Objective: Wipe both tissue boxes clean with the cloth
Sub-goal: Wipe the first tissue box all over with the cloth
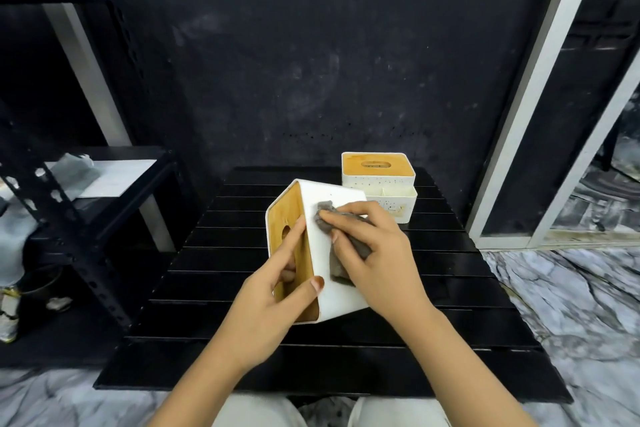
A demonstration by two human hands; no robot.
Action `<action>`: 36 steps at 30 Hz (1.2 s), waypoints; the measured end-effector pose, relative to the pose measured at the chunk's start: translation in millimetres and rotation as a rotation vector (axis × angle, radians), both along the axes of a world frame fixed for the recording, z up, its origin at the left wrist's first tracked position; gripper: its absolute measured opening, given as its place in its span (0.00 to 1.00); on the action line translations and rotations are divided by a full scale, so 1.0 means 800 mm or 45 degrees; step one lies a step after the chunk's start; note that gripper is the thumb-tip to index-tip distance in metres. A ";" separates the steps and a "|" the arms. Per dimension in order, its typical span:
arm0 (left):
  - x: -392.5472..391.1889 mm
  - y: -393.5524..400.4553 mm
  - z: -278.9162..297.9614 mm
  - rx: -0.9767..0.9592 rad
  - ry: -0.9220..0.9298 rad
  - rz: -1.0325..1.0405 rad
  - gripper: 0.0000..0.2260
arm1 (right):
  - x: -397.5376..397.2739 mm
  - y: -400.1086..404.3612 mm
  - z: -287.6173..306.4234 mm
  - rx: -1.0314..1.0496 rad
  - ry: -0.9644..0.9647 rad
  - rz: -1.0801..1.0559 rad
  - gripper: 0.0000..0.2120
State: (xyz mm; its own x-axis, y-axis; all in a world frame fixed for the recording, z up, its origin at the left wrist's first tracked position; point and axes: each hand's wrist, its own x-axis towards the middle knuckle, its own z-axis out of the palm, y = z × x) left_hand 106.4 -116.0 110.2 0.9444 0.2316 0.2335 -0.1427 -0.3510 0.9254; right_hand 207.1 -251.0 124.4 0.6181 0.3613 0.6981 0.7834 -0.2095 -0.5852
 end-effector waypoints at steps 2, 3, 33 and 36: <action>0.000 0.000 0.001 -0.013 0.003 0.006 0.31 | 0.009 -0.008 -0.006 0.005 0.041 -0.050 0.14; 0.001 0.001 0.002 -0.019 0.005 0.007 0.32 | 0.011 -0.013 -0.010 0.004 0.060 -0.066 0.14; -0.004 0.003 0.027 -0.179 0.033 0.168 0.20 | -0.024 -0.039 -0.041 -0.108 -0.191 -0.149 0.14; -0.004 0.002 0.032 -0.176 0.031 0.175 0.21 | -0.028 -0.034 -0.037 -0.139 -0.236 -0.178 0.13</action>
State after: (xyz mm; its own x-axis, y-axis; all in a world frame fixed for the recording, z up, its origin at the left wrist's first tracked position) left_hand 103.0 -114.1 135.7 0.9067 0.3867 0.1682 -0.0794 -0.2351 0.9687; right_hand 184.7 -278.3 94.9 0.5327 0.3611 0.7654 0.8341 -0.3773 -0.4025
